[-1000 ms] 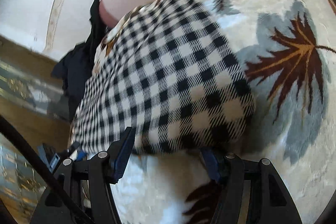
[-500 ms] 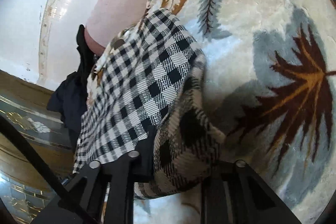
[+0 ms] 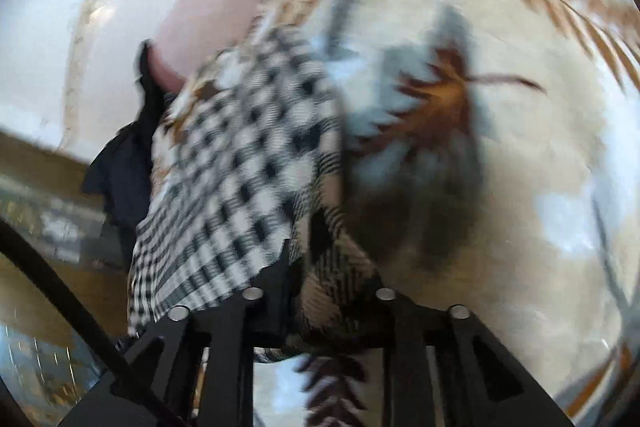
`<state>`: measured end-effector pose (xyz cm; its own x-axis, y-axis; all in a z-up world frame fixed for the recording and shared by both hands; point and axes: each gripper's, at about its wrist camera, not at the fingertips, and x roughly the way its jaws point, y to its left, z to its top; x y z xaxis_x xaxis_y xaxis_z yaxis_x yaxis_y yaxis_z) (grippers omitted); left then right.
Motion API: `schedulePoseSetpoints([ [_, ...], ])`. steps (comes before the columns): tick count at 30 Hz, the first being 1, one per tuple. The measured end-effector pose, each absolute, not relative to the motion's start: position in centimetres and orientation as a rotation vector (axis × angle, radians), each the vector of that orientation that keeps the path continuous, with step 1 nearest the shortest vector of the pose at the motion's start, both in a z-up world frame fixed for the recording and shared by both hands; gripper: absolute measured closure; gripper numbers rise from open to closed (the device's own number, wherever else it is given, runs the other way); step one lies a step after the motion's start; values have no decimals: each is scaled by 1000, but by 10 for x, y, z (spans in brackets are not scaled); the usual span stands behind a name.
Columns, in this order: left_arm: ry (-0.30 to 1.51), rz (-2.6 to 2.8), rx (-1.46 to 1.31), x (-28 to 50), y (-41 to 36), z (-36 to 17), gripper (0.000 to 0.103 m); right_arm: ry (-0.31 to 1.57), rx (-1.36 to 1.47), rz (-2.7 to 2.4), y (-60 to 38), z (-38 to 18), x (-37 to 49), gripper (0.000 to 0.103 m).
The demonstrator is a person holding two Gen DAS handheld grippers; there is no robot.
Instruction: Fold large clothes
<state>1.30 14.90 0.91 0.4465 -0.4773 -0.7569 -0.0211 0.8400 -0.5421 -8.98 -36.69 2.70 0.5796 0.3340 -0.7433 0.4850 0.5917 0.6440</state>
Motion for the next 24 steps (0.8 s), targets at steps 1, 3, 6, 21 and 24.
schedulePoseSetpoints([
  [1,1073,-300,-527,12,152,11,83,963,1016,-145,-380,28,-97,75],
  [3,1044,-289,-507,7,156,18,81,884,1048,-212,-405,39,-109,74],
  [6,985,-258,-480,0,161,28,79,802,999,-257,-417,61,-112,74],
  [21,807,-139,-155,-8,128,56,44,897,267,93,-185,80,-5,75],
  [24,810,-131,-128,-6,125,53,43,928,190,45,-181,67,-9,75],
])
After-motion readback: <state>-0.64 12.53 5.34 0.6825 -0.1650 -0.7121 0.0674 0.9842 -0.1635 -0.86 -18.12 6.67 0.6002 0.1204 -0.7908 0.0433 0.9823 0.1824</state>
